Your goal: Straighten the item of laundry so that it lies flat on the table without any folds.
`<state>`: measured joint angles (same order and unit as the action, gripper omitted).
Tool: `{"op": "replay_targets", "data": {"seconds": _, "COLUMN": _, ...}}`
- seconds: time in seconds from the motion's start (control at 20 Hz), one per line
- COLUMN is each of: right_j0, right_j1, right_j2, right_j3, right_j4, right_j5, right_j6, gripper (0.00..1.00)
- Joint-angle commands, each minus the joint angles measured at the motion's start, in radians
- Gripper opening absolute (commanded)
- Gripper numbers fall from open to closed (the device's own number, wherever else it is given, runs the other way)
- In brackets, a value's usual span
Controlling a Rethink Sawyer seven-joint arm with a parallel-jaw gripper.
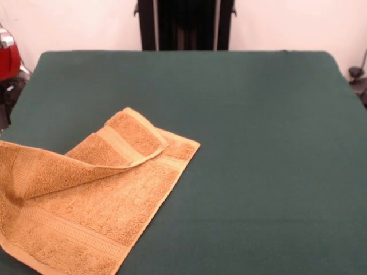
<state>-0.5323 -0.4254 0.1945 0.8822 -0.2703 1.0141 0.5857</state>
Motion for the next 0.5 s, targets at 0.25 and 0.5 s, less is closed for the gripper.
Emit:
{"op": "replay_targets", "data": {"seconds": 0.25, "right_j0": 0.137, "right_j1": -0.047, "right_j2": -0.078, "right_j3": 0.182, "right_j4": 0.073, "right_j5": -0.052, "right_j6": 0.533, "gripper": 1.0}}
{"op": "replay_targets", "data": {"seconds": 0.5, "right_j0": 0.169, "right_j1": -0.056, "right_j2": -0.101, "right_j3": 0.207, "right_j4": 0.068, "right_j5": -0.096, "right_j6": 0.58, "gripper": 1.0}}
